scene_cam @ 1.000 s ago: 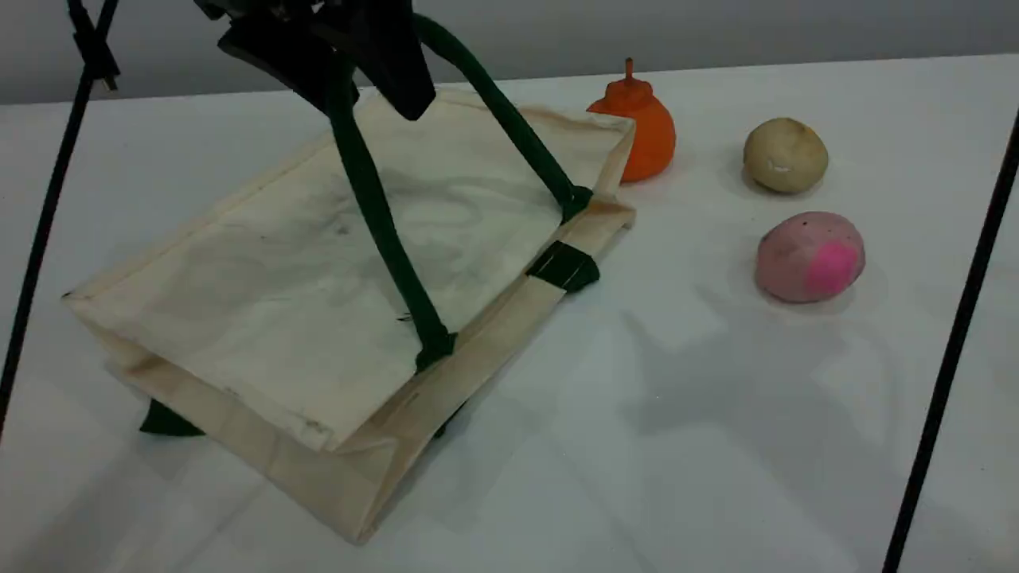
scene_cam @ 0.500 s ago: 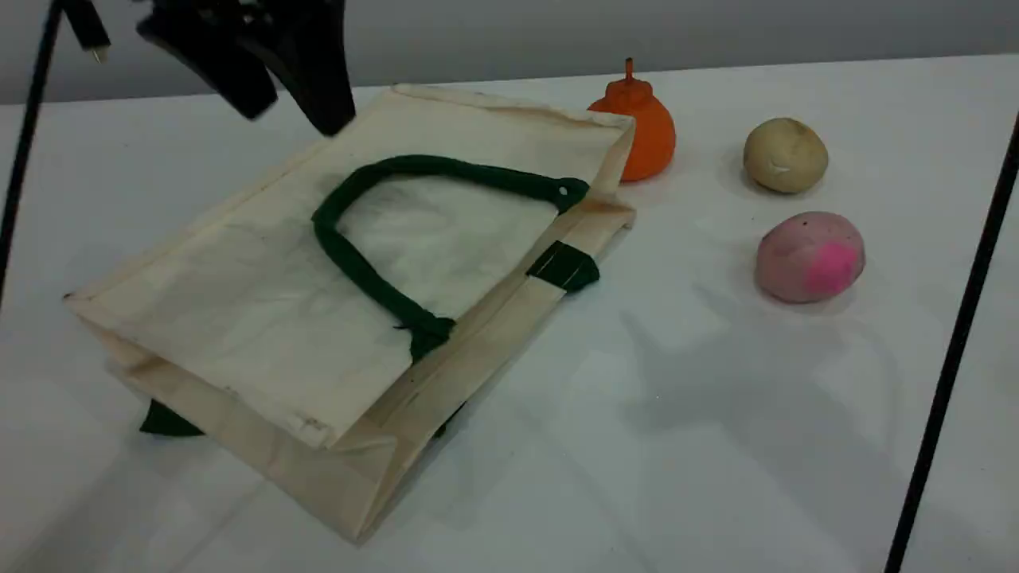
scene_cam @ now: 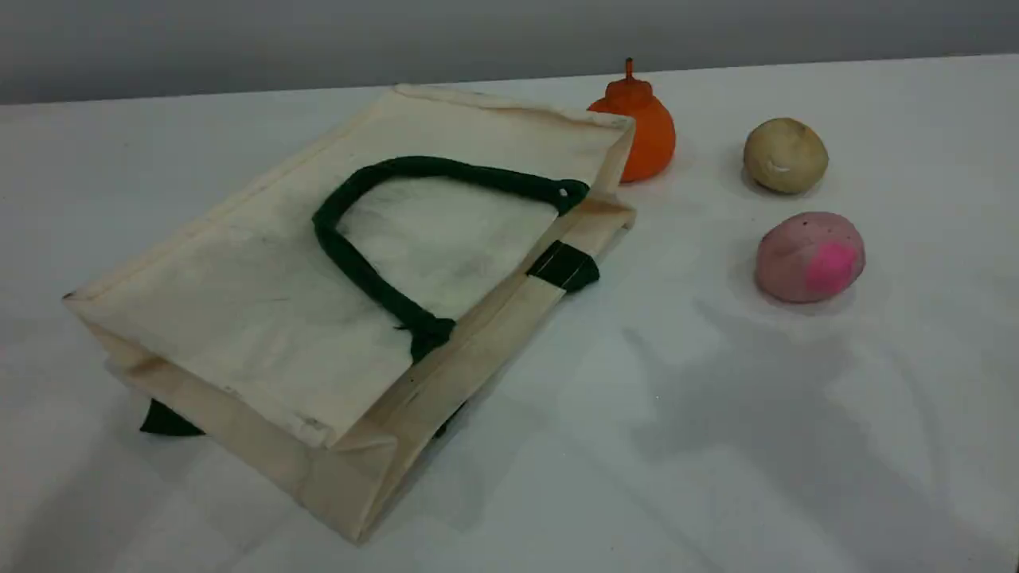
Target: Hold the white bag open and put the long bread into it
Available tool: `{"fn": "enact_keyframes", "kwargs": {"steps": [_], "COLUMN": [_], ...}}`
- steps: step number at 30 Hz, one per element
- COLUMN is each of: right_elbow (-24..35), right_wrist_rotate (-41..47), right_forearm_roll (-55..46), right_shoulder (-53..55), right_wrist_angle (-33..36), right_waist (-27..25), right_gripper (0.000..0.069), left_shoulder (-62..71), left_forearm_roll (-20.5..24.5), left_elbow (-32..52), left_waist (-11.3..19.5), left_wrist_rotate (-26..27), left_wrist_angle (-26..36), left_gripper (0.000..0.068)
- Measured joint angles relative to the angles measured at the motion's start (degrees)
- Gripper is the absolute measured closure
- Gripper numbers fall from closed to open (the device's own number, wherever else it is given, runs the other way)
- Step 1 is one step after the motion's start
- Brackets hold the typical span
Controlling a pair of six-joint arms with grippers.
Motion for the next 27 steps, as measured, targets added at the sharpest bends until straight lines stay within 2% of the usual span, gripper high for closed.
{"fn": "enact_keyframes", "kwargs": {"steps": [5, 13, 18, 25, 27], "right_elbow": [4.2, 4.7, 4.7, 4.7, 4.7], "right_wrist_rotate": [-0.1, 0.0, 0.0, 0.0, 0.0], "right_forearm_roll": [0.0, 0.0, 0.0, 0.0, 0.0], "right_shoulder": [-2.5, -6.6, -6.9, -6.9, -6.8], "right_wrist_angle": [1.2, 3.8, 5.0, 6.0, 6.0], "right_waist": [0.0, 0.0, 0.0, 0.0, 0.0], "right_gripper": [0.0261, 0.0261, 0.0261, 0.0261, 0.0261], "left_shoulder": [-5.8, -16.5, -25.6, -42.0, -47.0], "left_forearm_roll": [-2.5, -4.0, -4.1, -5.7, -5.2], "left_elbow": [0.2, 7.2, 15.8, 29.1, 32.1], "left_waist": [0.0, 0.0, 0.0, 0.0, 0.0], "left_wrist_rotate": [-0.3, -0.2, -1.0, -1.4, -1.1], "left_wrist_angle": [2.5, 2.2, -1.9, -13.8, -15.0], "left_gripper": [0.0104, 0.0104, 0.0104, 0.0104, 0.0104]}}
